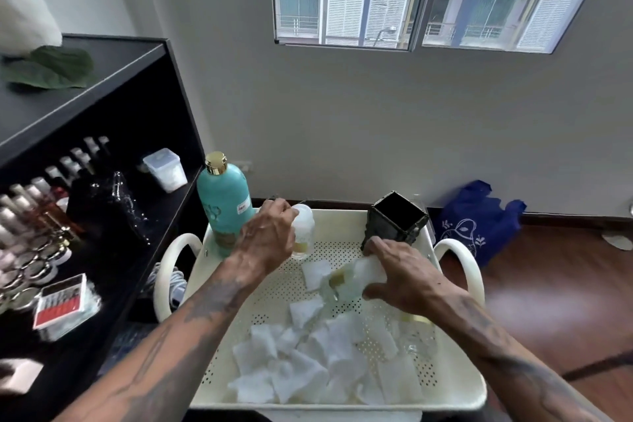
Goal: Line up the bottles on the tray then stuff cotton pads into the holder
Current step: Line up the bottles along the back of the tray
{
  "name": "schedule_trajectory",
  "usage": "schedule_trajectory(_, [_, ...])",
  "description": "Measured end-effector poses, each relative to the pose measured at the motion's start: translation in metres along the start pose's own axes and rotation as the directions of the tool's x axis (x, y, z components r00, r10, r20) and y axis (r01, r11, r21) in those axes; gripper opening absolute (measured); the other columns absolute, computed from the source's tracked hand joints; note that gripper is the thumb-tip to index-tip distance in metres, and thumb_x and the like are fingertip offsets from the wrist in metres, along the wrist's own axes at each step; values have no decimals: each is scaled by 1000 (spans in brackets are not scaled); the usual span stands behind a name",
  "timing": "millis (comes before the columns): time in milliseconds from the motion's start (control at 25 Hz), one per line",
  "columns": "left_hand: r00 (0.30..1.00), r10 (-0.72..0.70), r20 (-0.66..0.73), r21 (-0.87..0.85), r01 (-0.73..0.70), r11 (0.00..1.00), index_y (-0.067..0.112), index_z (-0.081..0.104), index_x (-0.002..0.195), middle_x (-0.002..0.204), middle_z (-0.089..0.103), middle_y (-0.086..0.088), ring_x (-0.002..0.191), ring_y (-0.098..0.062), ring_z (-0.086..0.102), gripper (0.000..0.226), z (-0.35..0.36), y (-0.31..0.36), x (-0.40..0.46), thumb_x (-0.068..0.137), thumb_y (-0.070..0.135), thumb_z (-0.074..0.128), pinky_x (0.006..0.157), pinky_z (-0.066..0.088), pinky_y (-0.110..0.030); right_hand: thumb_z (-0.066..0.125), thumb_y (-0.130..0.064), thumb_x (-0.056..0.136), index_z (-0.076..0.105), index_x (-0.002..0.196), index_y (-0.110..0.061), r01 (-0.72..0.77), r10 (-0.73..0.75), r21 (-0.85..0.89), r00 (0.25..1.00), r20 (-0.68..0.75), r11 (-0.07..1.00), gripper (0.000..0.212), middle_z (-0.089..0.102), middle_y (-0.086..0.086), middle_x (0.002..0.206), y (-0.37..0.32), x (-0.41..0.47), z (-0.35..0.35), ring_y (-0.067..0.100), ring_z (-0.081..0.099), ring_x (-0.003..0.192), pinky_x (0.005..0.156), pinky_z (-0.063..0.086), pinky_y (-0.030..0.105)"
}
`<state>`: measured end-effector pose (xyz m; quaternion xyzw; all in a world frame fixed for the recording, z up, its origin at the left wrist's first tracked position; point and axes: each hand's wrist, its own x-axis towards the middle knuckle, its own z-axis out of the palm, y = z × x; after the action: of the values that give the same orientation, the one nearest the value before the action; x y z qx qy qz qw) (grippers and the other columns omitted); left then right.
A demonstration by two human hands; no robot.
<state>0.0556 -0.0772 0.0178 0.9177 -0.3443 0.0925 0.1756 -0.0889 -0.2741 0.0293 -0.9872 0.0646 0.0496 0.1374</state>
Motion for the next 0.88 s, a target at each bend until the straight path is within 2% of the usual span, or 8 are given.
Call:
schedule_trajectory(160, [998, -2, -67, -74, -3, 997, 6, 72, 114, 108, 70, -10, 99, -26, 64, 23, -2, -6, 3, 93, 7, 62, 79, 59, -45, 74, -41, 81, 42, 141, -27, 10, -5, 55, 995, -104, 998, 69, 50, 2, 133, -12, 21, -26, 19, 46, 114, 89, 35, 29])
schedule_trajectory(320, [997, -11, -76, -85, 4, 996, 4, 74, 109, 106, 72, -11, 99, -27, 64, 20, -2, -2, 2, 93, 7, 62, 77, 59, -48, 70, -24, 85, 41, 140, -18, -26, 31, 32, 987, -160, 999, 62, 52, 9, 131, -27, 61, -31, 27, 49, 118, 97, 41, 36])
schedule_trajectory(440, [997, -34, -76, -100, 26, 995, 5, 74, 109, 108, 72, -9, 102, -27, 62, 20, -1, -2, 1, 94, 9, 60, 78, 58, -48, 63, -14, 85, 44, 133, -11, -31, 33, 20, 993, -113, 999, 52, 53, 14, 127, -39, 89, -18, 32, 50, 118, 97, 45, 40])
schedule_trajectory(560, [996, -38, -84, -87, 30, 996, 4, 75, 106, 106, 71, -8, 101, -26, 62, 19, 1, -2, 1, 94, 9, 60, 78, 58, -47, 61, -15, 87, 43, 136, -12, -48, 48, -2, 997, -60, 999, 52, 51, 14, 130, -44, 101, 3, 33, 47, 122, 102, 43, 43])
schedule_trajectory(720, [996, -23, -90, -47, 19, 999, 4, 73, 106, 104, 70, -7, 99, -23, 61, 20, 1, -2, 2, 95, 9, 58, 78, 58, -43, 67, -22, 88, 27, 151, -20, -60, 58, 57, 998, 20, 997, 75, 40, 12, 148, -41, 95, -7, 29, 37, 137, 113, 32, 37])
schedule_trajectory(760, [997, -19, -77, -25, 17, 1000, 5, 73, 107, 104, 69, -6, 99, -22, 60, 20, 1, -2, 2, 96, 8, 57, 78, 58, -42, 68, -24, 88, 24, 153, -22, -56, 57, 96, 998, -5, 994, 78, 39, 11, 149, -41, 81, -11, 28, 38, 136, 111, 32, 35])
schedule_trajectory(800, [998, -16, -61, -6, 16, 1000, 5, 72, 109, 103, 68, -6, 98, -22, 60, 22, 2, -2, 3, 96, 7, 55, 78, 59, -40, 67, -27, 88, 29, 150, -23, -52, 67, 141, 992, -103, 989, 73, 45, 9, 143, -39, 63, -11, 26, 45, 130, 106, 37, 35])
schedule_trajectory(880, [1000, -5, -10, 44, 5, 999, 5, 70, 112, 106, 65, -6, 100, -22, 58, 24, 1, 0, 7, 95, 6, 54, 83, 57, -39, 63, -35, 88, 52, 126, -26, -78, 144, 183, 914, -380, 980, 41, 61, 2, 116, -33, 15, 0, 21, 60, 100, 81, 50, 34])
